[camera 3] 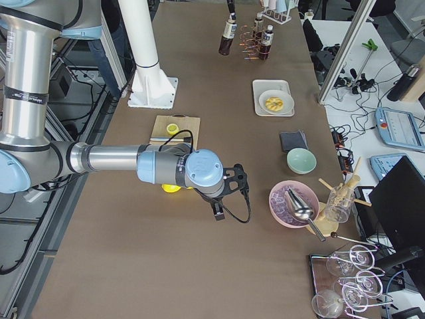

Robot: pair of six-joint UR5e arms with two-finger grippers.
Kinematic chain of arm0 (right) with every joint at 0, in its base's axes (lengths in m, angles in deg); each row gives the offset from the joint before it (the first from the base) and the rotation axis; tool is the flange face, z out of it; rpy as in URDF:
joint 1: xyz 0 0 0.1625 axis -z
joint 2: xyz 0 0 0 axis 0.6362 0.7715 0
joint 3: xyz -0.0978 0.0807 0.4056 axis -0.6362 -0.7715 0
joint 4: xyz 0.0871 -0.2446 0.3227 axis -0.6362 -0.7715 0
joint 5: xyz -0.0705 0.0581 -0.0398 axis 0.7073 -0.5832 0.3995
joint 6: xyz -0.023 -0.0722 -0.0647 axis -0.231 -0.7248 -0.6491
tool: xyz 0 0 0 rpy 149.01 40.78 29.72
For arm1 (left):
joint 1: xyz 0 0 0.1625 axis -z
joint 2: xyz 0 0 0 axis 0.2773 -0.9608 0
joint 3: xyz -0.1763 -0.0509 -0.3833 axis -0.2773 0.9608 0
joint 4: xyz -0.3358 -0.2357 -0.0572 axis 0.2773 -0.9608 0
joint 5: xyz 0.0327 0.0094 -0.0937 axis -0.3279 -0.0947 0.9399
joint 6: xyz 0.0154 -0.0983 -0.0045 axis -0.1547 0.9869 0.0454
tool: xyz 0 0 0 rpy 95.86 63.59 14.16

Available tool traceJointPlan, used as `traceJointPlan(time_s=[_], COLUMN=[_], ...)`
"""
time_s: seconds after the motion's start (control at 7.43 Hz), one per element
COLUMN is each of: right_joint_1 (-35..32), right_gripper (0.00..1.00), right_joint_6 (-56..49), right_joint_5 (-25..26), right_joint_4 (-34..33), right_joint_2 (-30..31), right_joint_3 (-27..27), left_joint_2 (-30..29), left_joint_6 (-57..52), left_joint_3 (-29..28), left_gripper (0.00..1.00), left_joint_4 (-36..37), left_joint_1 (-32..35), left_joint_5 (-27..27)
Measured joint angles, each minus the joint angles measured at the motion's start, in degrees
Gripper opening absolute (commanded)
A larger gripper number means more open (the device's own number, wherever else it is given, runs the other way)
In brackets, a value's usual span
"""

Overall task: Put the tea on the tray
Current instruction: 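Carry the tea bottle with the left gripper toward the white tray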

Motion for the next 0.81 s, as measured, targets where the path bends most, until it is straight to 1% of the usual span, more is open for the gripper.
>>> traceJointPlan(time_s=[0.4,0.81], right_joint_1=[0.02,0.03], right_gripper=[1.00,1.00], right_joint_6=[-0.05,-0.14], right_joint_5=[0.09,0.14], right_joint_4=[0.08,0.08], right_joint_2=[-0.18,0.20], right_joint_3=[-0.12,-0.15], left_joint_2=[-9.43,-13.60], left_joint_6=[10.08,13.60], left_joint_3=[-7.65,-13.94], left_gripper=[0.00,0.00], left_joint_4=[1.27,0.65], left_joint_1=[-12.54,-20.43], left_joint_5=[-11.22,-19.99])
